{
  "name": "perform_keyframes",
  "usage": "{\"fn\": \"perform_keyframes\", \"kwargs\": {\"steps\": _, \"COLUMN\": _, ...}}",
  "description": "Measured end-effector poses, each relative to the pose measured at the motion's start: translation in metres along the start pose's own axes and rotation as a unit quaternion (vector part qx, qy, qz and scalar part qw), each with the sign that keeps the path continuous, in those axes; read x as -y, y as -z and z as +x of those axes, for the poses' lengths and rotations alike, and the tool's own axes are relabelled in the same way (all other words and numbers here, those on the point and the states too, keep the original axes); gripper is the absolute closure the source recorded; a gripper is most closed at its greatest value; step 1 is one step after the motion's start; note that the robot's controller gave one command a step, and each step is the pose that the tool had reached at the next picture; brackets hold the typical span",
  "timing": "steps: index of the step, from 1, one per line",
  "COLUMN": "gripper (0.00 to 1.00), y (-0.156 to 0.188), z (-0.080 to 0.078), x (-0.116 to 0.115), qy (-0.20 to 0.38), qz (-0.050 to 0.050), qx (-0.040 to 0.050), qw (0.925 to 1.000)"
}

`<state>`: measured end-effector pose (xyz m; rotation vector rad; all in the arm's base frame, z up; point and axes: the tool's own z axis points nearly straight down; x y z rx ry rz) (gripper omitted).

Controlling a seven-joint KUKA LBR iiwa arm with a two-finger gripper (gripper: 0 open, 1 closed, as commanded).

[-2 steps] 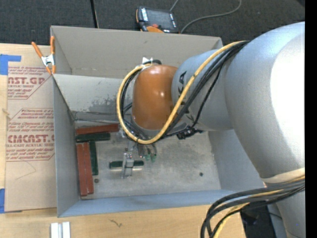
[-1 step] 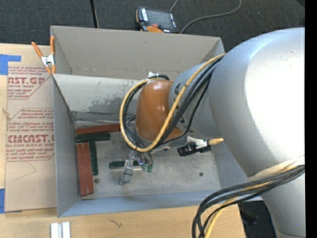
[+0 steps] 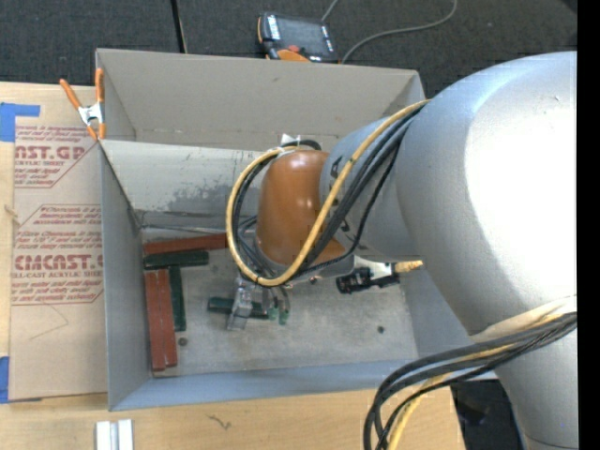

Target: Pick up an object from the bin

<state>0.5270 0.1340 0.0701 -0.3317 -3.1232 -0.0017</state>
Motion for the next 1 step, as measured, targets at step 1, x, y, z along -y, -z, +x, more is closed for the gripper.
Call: {"fn": "perform_keyframes", "kwargs": {"steps": 1, "gripper": 1.0, "y": 0.1463, "z": -0.0031, "x": -0.0016, "qy": 0.011, "qz": -0.002, "qx": 0.0045, "qw": 0.9999}}
